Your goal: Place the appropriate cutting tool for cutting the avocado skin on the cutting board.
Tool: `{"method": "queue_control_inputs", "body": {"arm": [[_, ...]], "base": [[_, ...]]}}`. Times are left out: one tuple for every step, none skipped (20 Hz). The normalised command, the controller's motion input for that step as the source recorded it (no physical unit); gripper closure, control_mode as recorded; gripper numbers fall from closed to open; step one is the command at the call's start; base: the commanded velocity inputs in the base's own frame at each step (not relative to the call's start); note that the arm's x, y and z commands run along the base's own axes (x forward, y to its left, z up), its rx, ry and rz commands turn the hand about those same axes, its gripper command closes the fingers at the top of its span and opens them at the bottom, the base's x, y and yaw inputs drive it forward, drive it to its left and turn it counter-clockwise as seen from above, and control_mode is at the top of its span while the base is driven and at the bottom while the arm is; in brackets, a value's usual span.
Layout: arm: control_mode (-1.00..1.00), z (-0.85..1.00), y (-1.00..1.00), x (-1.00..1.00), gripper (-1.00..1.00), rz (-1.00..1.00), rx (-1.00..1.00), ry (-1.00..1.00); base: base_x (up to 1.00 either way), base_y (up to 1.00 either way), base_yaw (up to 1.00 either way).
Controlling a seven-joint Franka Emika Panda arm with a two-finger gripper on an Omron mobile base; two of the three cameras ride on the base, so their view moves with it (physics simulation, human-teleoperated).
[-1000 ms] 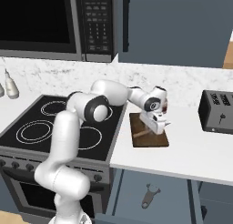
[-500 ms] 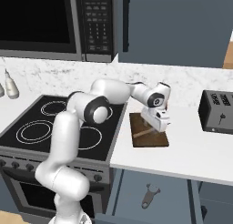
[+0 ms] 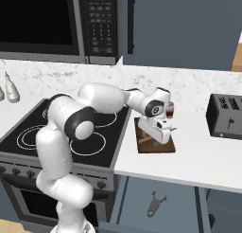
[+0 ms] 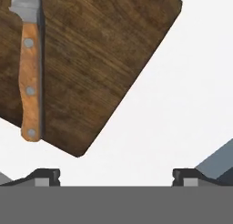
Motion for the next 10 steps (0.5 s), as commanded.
{"method": "queue_control_inputs", "body": {"arm": [[-1.0, 0.0, 0.52, -1.0, -1.0, 0.08, -0.19, -0.15], [-1.0, 0.0, 0.33, -1.0, -1.0, 0.07, -0.16, -0.14], [-1.0, 0.06, 0.0, -1.0, -1.0, 0.05, -0.09, -0.2], [-1.0, 0.02, 0.19, -1.0, -1.0, 0.04, -0.11, -0.18], [-1.0, 0.03, 0.36, -1.0, -1.0, 0.04, -0.14, -0.16], [-1.0, 0.05, 0.43, -1.0, -1.0, 0.04, -0.15, -0.13], [-1.0, 0.0, 0.34, -1.0, -1.0, 0.03, -0.12, -0.09], [-1.0, 0.0, 0.16, -1.0, -1.0, 0.03, -0.1, -0.07], [-1.0, 0.0, 0.03, -0.91, -1.0, 0.03, -0.05, -0.03], [-1.0, 0.0, 0.19, -0.91, -1.0, 0.04, -0.05, -0.01]], "base": [[0.0, 0.0, 0.0], [0.0, 0.0, 0.0], [0.0, 0.0, 0.0], [0.0, 0.0, 0.0], [0.0, 0.0, 0.0], [0.0, 0.0, 0.0], [0.0, 0.0, 0.0], [0.0, 0.0, 0.0], [0.0, 0.0, 0.0], [0.0, 0.0, 0.0]]}}
